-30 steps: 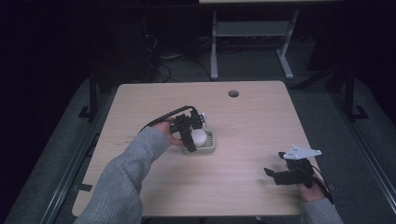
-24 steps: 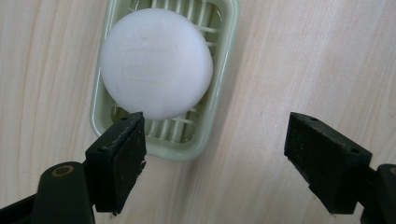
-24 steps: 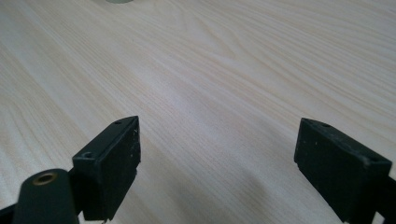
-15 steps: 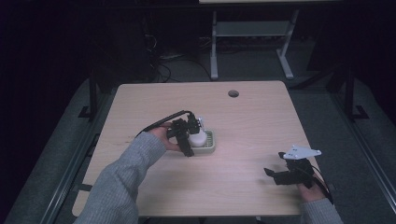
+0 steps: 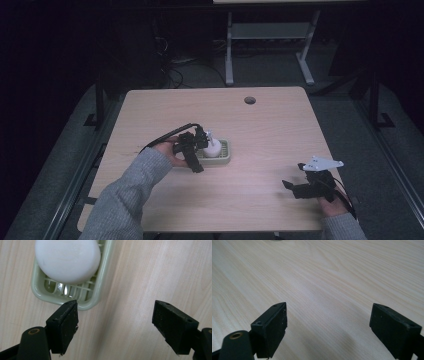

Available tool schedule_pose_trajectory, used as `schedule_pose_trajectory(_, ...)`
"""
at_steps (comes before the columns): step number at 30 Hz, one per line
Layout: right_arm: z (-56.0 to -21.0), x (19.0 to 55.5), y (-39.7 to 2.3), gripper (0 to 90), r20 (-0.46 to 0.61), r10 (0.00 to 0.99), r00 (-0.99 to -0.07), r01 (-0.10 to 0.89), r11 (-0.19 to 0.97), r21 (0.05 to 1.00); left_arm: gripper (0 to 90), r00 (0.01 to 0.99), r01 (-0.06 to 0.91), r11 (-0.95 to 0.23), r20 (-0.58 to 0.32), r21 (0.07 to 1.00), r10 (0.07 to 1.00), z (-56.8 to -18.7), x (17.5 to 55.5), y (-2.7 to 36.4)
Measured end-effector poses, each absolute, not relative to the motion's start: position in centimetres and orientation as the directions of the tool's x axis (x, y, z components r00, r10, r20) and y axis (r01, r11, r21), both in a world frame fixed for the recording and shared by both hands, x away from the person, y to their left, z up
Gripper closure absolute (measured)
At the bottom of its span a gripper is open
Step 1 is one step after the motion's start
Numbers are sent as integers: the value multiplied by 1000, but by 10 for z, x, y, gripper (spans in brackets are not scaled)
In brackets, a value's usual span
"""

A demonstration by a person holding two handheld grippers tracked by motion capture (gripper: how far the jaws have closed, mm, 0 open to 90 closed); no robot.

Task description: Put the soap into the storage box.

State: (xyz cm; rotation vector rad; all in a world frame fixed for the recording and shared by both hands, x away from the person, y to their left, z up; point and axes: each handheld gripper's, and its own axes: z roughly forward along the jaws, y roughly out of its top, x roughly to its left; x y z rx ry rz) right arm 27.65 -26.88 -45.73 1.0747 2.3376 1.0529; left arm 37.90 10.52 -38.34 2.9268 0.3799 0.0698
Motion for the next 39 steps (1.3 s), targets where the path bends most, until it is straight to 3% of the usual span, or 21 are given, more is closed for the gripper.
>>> schedule_pose_trajectory(39,-457,275,-268,140,-20,766,-642,499,437,748,205,966,249,-945,20,210,259,-405,344,133)
